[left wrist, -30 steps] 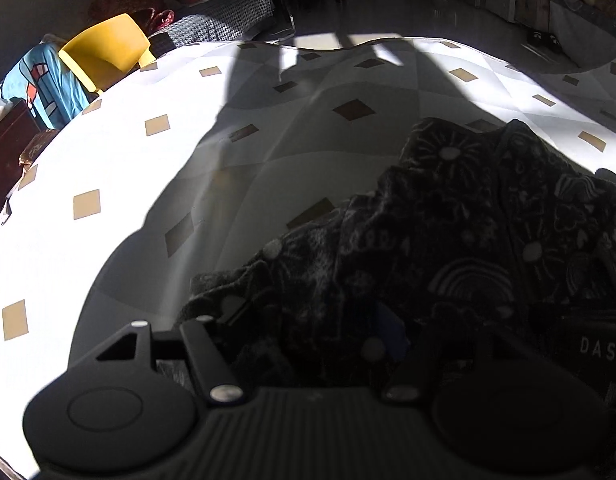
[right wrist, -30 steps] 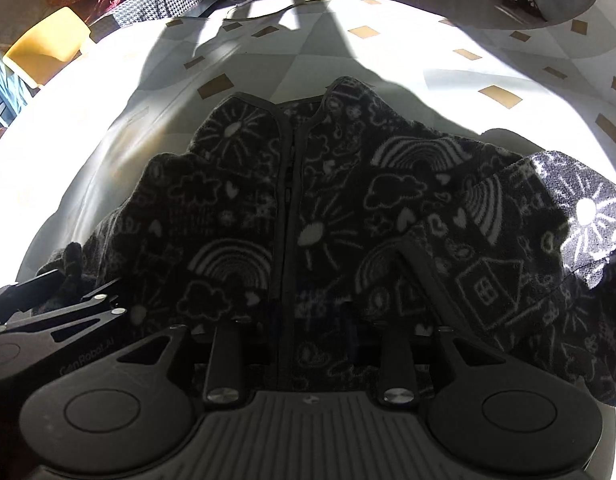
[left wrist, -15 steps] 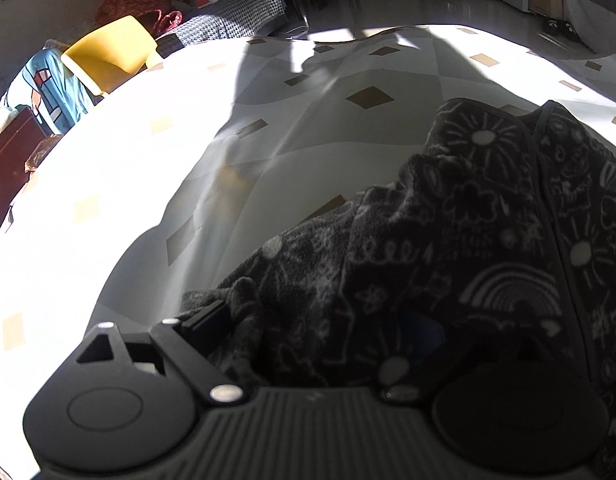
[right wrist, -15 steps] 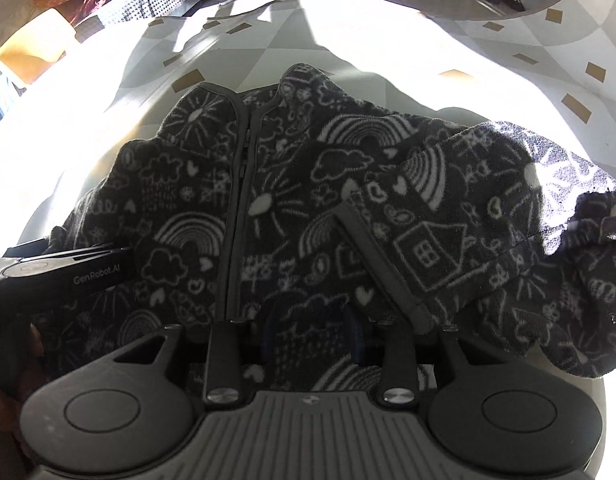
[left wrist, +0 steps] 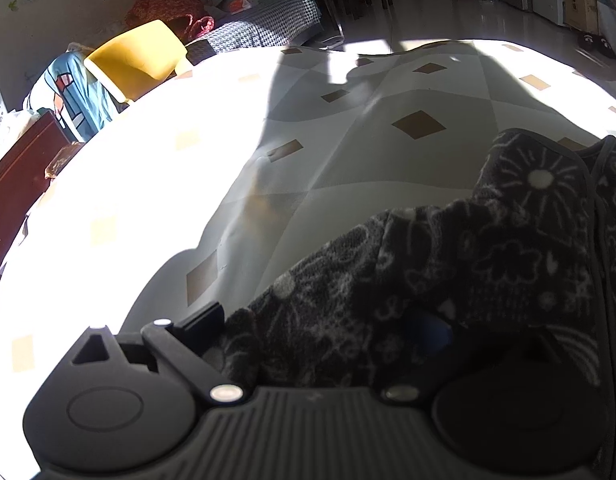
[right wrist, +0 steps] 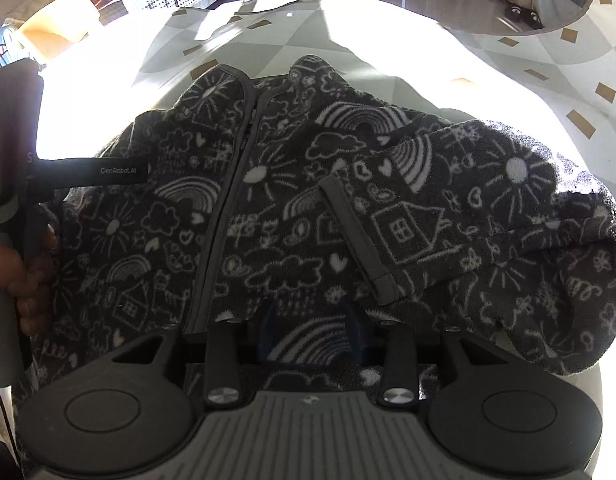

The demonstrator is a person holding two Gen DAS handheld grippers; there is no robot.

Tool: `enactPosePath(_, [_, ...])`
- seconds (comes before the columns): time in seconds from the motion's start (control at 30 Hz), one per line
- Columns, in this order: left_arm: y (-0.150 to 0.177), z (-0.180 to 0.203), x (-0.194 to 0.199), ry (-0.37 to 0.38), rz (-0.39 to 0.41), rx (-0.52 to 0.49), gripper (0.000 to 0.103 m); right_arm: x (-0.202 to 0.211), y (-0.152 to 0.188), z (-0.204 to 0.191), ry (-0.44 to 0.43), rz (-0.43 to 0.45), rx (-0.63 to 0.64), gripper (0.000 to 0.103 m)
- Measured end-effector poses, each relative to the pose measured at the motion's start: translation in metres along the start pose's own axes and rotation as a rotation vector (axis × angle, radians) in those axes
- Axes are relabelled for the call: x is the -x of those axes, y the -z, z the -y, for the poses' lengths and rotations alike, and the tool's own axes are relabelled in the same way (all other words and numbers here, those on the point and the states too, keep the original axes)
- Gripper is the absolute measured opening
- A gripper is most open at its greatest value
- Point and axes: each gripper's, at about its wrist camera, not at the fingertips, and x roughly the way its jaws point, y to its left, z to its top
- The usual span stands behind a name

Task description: Fold clothes

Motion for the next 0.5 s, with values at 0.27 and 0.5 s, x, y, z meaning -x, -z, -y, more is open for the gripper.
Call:
enactPosePath(0.27, [-0.017, 0.000, -0.016, -0.021, 0.012, 0.016, 0.101, 0.004, 0.010, 0.004, -0.022, -0.010, 0.021, 0.040])
enactPosePath(0.5, [-0.025, -0.004, -0.017, 0.005, -0.004, 0.032, 0.096, -0.002, 0.010, -0.005, 0.017, 0.031, 0.087, 0.045])
